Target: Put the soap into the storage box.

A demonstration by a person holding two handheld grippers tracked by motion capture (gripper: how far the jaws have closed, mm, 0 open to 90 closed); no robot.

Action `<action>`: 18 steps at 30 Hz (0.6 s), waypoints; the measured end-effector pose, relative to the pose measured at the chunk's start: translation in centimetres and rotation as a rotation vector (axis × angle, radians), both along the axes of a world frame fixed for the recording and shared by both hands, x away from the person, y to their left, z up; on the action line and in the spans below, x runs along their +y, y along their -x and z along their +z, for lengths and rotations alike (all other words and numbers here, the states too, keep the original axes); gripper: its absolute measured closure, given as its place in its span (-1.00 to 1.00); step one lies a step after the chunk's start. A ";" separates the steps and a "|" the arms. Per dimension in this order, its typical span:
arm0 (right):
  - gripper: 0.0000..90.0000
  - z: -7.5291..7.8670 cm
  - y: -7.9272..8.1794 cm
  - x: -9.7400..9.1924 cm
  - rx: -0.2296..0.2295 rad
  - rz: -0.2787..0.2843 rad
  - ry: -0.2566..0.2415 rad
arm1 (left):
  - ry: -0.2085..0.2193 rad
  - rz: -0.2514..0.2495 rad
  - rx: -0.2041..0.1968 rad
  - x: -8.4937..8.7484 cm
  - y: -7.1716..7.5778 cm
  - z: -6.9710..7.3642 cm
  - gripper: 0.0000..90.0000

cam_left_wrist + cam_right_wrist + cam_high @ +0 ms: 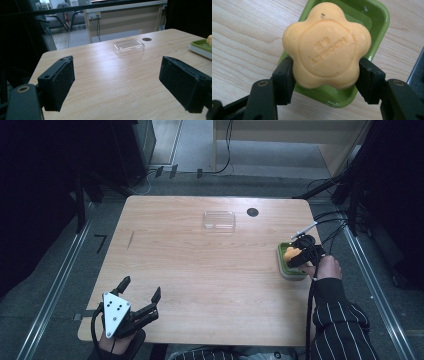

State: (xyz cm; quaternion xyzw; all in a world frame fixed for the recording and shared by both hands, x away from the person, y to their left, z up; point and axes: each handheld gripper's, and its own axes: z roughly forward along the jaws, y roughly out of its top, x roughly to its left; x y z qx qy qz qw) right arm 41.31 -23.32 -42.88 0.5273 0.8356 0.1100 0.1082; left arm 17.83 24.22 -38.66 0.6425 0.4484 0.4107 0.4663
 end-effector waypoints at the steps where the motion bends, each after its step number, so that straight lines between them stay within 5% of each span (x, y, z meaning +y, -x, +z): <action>1: -0.11 0.0 0.0 0.0 0.000 0.000 0.000 | 0.000 0.000 0.000 0.0 0.0 0.0 -0.70; 18: -0.11 -1.0 -1.3 0.2 0.043 -0.019 0.032 | -0.004 -0.002 0.001 0.0 0.0 0.0 -0.70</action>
